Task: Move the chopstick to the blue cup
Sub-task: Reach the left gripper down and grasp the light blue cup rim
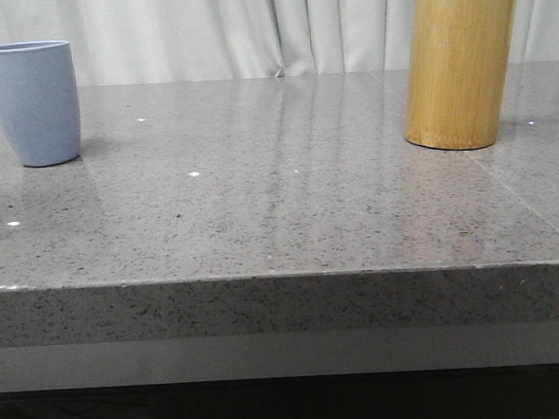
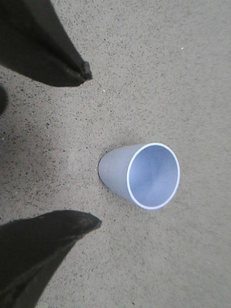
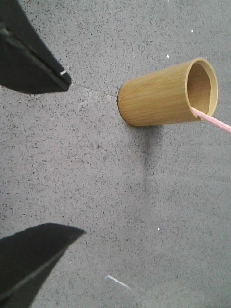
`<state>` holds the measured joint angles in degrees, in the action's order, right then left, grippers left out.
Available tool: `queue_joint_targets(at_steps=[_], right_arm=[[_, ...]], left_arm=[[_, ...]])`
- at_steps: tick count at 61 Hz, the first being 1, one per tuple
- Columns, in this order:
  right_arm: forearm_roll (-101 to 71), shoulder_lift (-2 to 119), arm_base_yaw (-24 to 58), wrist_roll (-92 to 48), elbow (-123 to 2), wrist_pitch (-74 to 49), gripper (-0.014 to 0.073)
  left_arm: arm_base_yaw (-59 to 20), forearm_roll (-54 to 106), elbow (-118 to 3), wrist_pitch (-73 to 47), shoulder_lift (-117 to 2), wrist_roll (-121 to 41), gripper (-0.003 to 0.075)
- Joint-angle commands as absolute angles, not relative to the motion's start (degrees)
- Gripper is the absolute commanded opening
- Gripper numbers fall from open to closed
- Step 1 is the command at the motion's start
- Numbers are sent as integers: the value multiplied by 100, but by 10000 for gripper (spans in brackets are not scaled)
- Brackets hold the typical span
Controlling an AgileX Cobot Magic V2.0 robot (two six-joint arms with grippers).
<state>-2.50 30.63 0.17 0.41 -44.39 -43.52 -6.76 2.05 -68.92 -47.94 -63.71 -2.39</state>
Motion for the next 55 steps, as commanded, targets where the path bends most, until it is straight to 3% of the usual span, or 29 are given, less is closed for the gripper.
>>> queue_joint_targets(at_steps=[1,47,55], right_arm=[[-221,3127,0,-30,-4619,-3985,571],[-221,3127,0,-30,-4619,-4012,570],[-221,3127,0,-30,-4619,-4012,570]], left_arm=[[-660,191,-7492,-4794,-6741,-254,536],[-660,35,-10427,-6170,-10146,-254,533],[-660,35,-10584,-6257,-10343,-254,456]])
